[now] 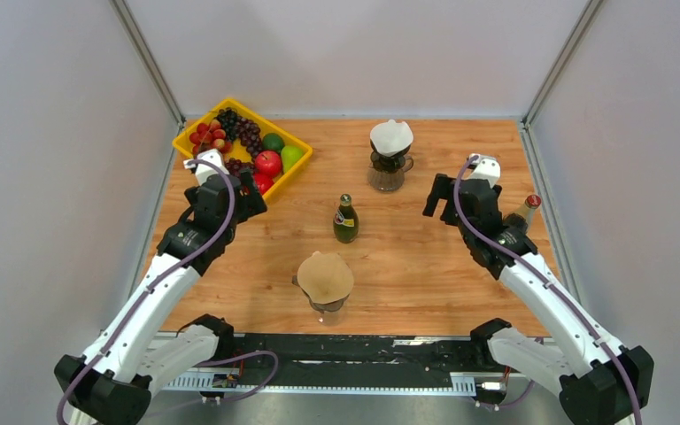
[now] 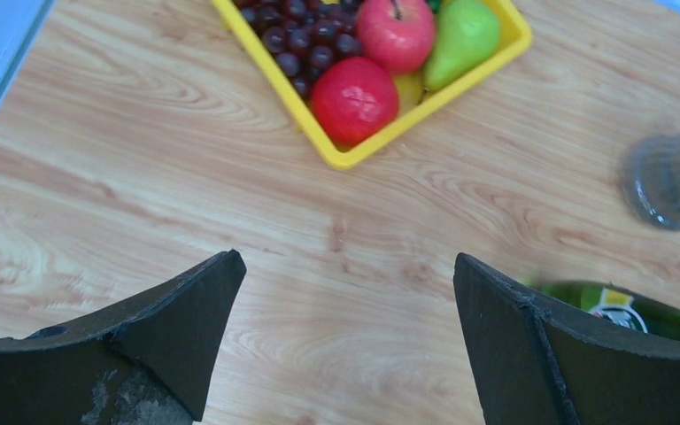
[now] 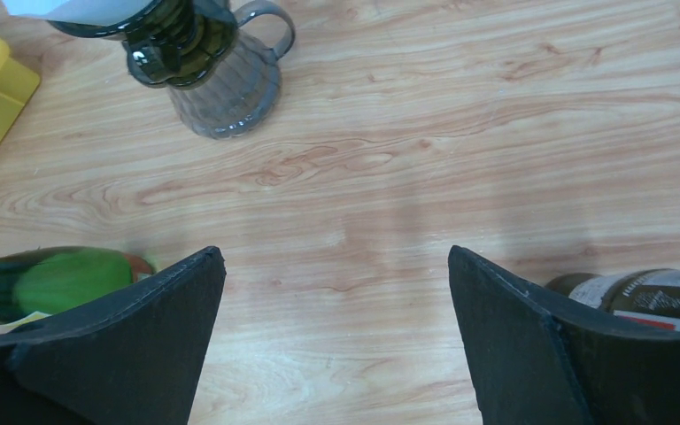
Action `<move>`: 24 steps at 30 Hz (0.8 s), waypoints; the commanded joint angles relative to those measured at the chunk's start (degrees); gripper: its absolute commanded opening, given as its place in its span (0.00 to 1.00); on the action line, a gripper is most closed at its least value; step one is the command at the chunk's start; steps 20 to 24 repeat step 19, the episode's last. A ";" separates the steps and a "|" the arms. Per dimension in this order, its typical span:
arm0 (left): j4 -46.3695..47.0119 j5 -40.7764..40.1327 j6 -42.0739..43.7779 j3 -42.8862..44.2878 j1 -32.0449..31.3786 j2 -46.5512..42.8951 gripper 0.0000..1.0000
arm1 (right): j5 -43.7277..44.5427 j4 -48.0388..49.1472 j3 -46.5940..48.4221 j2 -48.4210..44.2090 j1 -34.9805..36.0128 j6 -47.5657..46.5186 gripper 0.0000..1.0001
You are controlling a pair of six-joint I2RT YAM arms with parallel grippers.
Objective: Place the coffee filter in the dripper
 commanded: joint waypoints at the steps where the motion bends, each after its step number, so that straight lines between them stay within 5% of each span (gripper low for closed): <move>1: 4.08 -0.40 -2.78 -3.59 4.51 -2.57 1.00 | 4.10 4.23 -3.14 -3.48 -1.07 2.88 1.00; 24: 6.71 -0.97 -4.84 -10.29 5.54 -7.15 1.00 | 7.08 6.90 -7.57 -8.43 -1.12 3.18 1.00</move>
